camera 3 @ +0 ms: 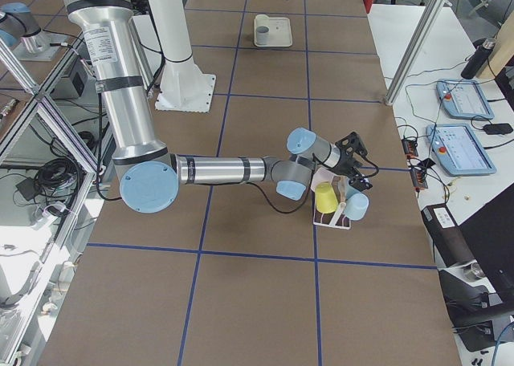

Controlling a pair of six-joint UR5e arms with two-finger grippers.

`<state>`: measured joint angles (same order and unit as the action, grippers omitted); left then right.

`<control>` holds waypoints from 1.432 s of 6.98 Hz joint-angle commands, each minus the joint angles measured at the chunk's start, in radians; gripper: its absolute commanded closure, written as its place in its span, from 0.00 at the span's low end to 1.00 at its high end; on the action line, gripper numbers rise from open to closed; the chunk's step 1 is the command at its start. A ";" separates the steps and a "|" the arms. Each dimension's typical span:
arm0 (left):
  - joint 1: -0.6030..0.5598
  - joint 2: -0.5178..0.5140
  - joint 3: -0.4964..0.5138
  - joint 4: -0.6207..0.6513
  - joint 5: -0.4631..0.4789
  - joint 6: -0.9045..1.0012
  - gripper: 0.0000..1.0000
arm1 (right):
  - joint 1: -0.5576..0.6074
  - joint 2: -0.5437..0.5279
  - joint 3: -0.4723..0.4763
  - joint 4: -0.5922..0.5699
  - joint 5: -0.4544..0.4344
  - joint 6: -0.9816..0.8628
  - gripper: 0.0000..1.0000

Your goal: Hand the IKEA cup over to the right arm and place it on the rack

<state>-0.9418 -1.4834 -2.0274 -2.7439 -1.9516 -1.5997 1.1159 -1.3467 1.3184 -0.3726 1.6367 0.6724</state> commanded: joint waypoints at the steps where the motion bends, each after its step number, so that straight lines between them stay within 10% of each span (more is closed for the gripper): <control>1: 0.000 0.003 -0.002 0.003 -0.003 0.007 0.00 | 0.027 0.001 0.036 -0.002 0.062 0.001 0.00; 4: -0.119 0.059 0.001 0.009 -0.139 0.135 0.00 | 0.132 -0.005 0.119 -0.057 0.282 0.009 0.00; 7: -0.283 0.136 0.001 0.250 -0.199 0.654 0.00 | 0.140 -0.055 0.423 -0.350 0.379 0.053 0.00; 10: -0.287 0.289 0.019 0.397 -0.196 1.027 0.00 | 0.093 -0.035 0.501 -0.378 0.509 0.249 0.00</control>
<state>-1.2290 -1.2614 -2.0170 -2.3786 -2.1478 -0.6862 1.2377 -1.3873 1.7966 -0.7459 2.1155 0.8592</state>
